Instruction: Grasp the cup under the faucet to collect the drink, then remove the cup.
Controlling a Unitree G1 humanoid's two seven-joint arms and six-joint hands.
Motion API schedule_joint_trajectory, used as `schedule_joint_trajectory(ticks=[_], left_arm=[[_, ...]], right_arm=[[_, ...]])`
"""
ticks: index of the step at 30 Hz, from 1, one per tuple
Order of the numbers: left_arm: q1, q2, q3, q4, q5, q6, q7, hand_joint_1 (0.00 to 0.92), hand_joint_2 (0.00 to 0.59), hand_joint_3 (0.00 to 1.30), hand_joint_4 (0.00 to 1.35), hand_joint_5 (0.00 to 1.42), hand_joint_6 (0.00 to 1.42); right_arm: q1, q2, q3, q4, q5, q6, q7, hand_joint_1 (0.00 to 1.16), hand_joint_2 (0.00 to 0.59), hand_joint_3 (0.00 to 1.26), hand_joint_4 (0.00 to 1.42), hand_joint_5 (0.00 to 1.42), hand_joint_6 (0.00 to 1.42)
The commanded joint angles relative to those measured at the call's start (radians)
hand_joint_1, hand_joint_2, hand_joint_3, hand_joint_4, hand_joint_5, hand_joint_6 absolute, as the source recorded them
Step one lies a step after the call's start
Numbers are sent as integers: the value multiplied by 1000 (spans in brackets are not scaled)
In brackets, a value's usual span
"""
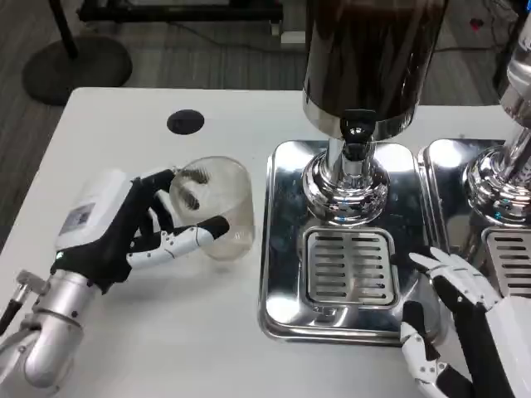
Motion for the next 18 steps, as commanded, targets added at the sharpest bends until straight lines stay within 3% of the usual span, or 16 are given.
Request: schedule_joint_trajectory(ticks=[1,18], left_arm=[[-32,-25,-19,-22,11,-27,-17,231,170,425,587,870,1062],[-103,-129,-111,7,65,-40,-84,230,170,436,588,870,1085]], right_arm=[[10,11,-7,-9,-2,-12,-14,432,549,317,187,169,376],[38,45,-13,-19,-14,-15,-36,428,549,317,195,175,369]])
